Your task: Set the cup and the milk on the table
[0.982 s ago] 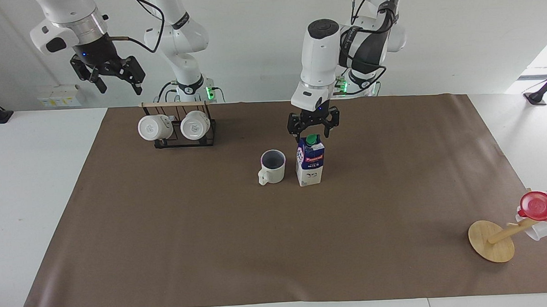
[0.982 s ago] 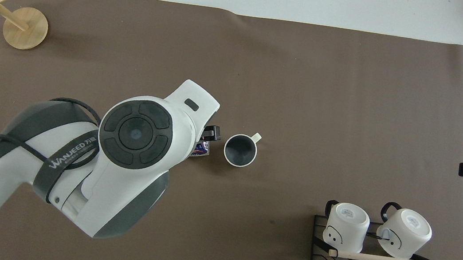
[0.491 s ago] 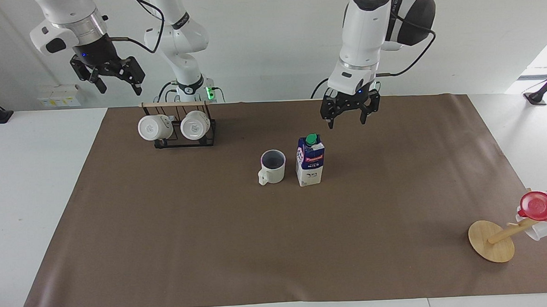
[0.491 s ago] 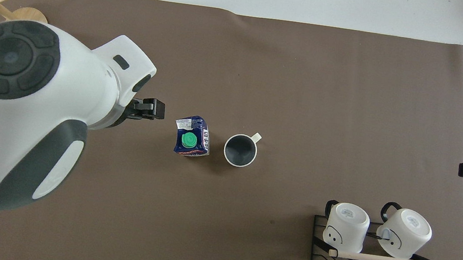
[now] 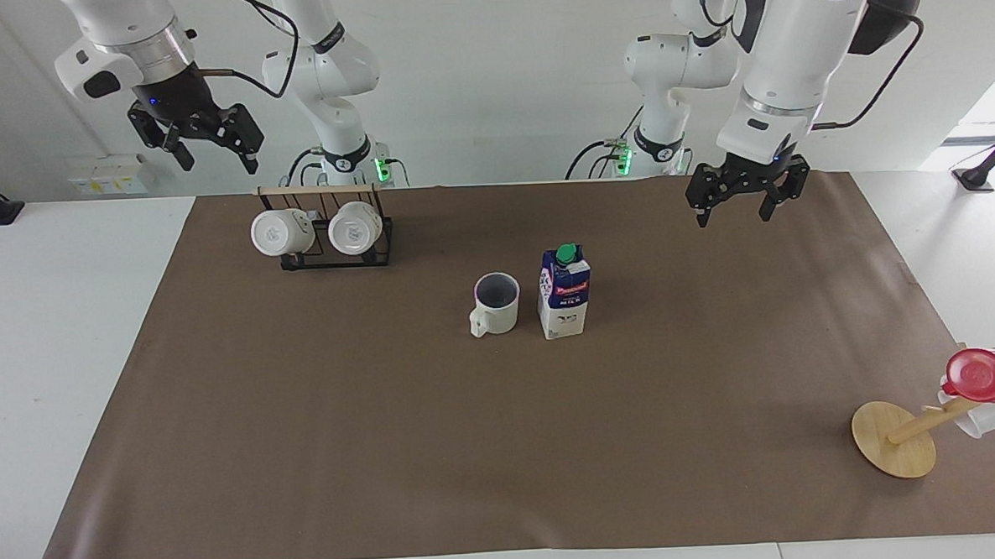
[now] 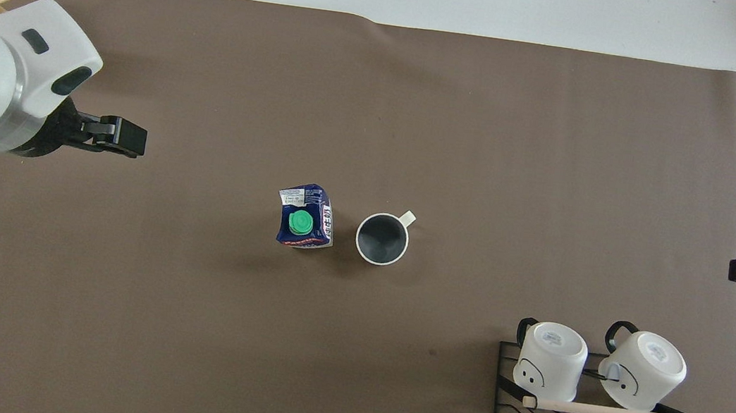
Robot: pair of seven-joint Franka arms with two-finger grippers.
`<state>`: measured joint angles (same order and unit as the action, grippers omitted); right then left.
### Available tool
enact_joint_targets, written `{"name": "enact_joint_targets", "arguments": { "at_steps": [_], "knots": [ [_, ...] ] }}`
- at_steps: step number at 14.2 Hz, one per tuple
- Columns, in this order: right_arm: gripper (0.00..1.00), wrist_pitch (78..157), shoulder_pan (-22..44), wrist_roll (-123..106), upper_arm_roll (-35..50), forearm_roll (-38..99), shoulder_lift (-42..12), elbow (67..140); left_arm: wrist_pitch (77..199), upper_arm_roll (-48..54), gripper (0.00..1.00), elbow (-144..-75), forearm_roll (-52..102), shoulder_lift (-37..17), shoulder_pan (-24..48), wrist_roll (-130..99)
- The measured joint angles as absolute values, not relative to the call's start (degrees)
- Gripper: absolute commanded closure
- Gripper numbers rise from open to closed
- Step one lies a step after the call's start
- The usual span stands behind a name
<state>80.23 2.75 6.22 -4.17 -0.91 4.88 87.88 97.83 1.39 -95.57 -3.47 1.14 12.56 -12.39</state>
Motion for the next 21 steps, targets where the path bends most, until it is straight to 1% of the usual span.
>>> {"name": "enact_joint_targets", "arguments": {
  "at_steps": [7,10,13,21],
  "knots": [
    [0.0,80.5,2.7,6.2,-4.2,-0.9,4.9,88.1,94.6,1.4,0.0,-95.6,-3.3,3.1,10.5,-10.4],
    [0.0,82.4,2.6,6.2,-4.3,-0.9,5.3,89.3,93.3,1.4,0.0,-95.6,-1.8,4.0,9.9,-9.3],
    [0.0,82.5,2.5,6.2,-4.6,-0.9,6.0,90.2,92.4,1.4,0.0,-95.6,-1.5,4.8,9.8,-8.7],
    [0.0,82.6,2.4,6.2,-4.6,-0.9,6.2,90.5,92.1,1.3,0.0,-95.3,-1.4,5.3,8.7,-5.0]
  ]
}}
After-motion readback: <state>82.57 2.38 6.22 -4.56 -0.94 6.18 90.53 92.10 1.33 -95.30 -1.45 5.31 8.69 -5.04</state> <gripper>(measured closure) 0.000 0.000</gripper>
